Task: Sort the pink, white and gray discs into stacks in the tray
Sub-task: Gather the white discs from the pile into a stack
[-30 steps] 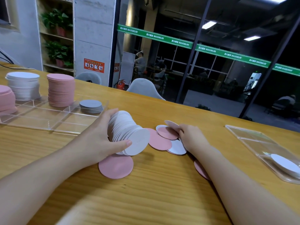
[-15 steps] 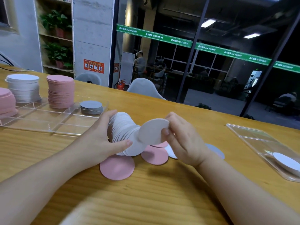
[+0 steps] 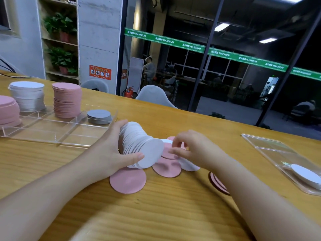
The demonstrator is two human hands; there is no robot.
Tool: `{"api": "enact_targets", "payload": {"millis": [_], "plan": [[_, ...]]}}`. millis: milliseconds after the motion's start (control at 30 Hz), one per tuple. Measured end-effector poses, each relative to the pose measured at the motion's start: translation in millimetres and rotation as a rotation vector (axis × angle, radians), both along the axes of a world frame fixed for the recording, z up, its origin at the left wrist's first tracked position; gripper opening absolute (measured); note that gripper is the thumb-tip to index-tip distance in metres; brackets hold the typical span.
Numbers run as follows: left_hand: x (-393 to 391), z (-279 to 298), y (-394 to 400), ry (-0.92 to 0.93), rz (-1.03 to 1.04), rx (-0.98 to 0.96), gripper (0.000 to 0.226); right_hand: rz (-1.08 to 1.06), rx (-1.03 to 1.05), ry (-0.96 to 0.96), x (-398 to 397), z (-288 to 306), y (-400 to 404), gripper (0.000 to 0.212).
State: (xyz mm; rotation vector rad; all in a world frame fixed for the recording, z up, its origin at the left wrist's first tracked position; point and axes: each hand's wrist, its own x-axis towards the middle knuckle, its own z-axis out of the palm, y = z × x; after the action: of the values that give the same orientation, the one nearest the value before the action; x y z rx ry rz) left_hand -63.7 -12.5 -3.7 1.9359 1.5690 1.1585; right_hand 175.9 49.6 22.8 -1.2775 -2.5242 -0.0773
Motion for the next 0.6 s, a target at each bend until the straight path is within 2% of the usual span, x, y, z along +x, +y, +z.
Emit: {"api": "enact_targets", "payload": {"millis": [67,133,233,433,600], "plan": [[1,0,0,-0.002,0.0,0.0,0.099,-0.15,-0.196,-0.039,16,5,6,0.027],[1,1,0,-0.004,0.001,0.003,0.098,-0.262,-0.376,-0.053,27,9,7,0.04],[2,1,-1,-0.005,0.003,0.004,0.098,-0.303,-0.503,-0.119,34,14,6,0.05],[0,1,-1,-0.001,0.007,0.0,0.1,-0.38,-0.517,-0.138,31,15,3,0.032],[0,0,0,-0.012,0.006,0.001,0.1,-0.501,-0.358,0.075,50,23,9,0.019]]}}
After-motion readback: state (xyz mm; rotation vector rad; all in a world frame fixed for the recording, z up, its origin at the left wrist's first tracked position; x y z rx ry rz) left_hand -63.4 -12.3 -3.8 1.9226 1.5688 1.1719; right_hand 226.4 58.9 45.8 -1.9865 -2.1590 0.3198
